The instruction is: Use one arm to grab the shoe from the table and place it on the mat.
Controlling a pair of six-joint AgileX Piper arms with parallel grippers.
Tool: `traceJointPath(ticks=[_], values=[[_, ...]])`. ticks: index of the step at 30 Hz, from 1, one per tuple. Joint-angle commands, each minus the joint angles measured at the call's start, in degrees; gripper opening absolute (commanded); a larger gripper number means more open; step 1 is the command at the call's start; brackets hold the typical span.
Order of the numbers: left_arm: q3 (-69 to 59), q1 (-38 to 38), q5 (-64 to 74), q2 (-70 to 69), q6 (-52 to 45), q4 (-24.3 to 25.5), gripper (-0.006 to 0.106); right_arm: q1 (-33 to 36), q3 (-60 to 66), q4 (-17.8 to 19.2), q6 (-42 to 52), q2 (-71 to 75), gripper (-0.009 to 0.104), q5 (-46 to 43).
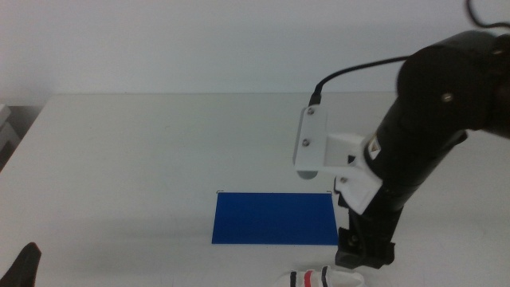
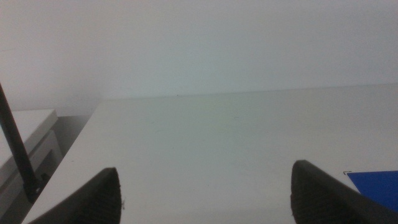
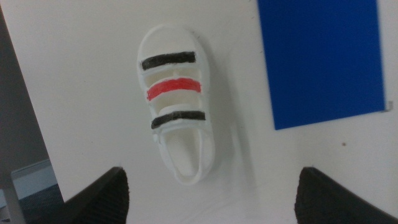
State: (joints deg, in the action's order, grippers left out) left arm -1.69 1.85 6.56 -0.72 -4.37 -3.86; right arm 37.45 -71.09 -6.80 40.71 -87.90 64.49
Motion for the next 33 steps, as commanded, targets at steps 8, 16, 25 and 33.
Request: traceJointPath(ticks=[8, 16, 25, 33], values=[[-0.4, 0.3, -4.7, -0.7, 0.3, -0.5, 0.094, 0.1, 0.2, -0.2, 1.4, -0.9, 0.092, 0.0], [-0.4, 0.3, -4.7, -0.7, 0.3, -0.5, 0.094, 1.9, 5.3, 0.3, 12.0, -1.0, 0.092, -4.6], [-0.4, 0.3, -4.7, -0.7, 0.3, -0.5, 0.094, 1.9, 6.2, 0.6, 14.4, -4.8, 0.092, -8.8], [-0.4, 0.3, -4.7, -0.7, 0.3, -0.5, 0.094, 1.9, 6.2, 0.5, 14.4, -8.7, 0.092, -10.8]])
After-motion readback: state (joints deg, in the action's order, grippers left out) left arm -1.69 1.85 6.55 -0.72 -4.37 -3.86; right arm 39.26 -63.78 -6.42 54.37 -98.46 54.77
